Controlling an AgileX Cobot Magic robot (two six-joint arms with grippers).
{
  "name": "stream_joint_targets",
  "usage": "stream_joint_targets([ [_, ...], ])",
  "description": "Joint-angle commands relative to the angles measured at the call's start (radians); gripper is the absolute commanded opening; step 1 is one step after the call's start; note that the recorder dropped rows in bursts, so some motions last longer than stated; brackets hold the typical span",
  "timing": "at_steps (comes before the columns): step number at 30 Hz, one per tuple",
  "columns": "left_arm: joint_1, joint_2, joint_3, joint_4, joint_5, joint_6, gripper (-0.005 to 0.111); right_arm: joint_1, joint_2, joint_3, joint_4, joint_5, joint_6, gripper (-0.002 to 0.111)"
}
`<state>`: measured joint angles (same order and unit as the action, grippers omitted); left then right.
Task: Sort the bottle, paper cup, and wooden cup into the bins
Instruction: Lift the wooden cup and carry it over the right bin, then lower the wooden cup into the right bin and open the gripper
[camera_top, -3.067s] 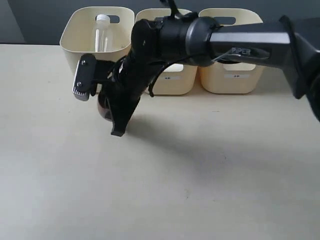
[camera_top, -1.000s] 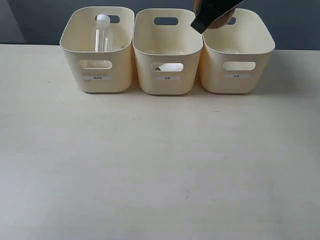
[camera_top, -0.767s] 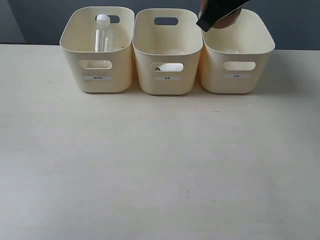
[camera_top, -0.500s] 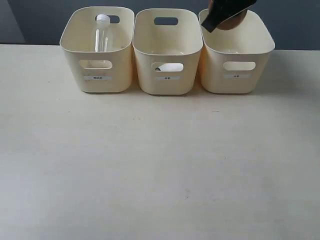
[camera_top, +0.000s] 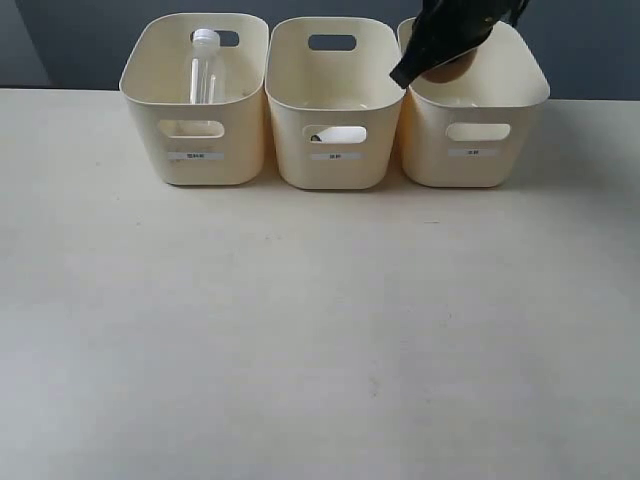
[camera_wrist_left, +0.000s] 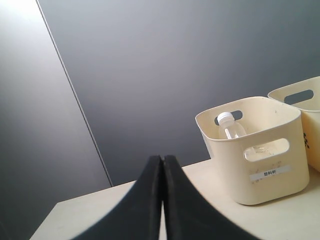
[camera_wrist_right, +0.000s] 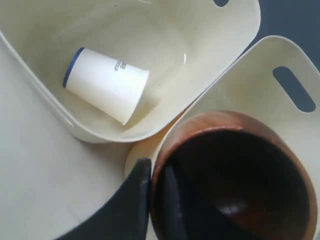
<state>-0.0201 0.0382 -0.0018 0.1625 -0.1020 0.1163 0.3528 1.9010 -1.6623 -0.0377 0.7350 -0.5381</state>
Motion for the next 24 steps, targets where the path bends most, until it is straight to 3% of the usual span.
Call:
stream_joint_targets([
  [1,-0.001,-0.002,0.002,0.0,-0.005,-0.002,0.0,-0.005,0.03,0.002,-0.059,-0.078,0.062,-0.001],
  [14,-0.001,-0.002,0.002,0.0,-0.005,-0.002,0.0,-0.005,0.134,0.002,-0.368,-0.102,0.369,-0.001],
  [24,-0.001,-0.002,0.002,0.0,-0.005,-0.002,0.0,-0.005,0.185,0.002,-0.407,-0.105,0.425,-0.001],
])
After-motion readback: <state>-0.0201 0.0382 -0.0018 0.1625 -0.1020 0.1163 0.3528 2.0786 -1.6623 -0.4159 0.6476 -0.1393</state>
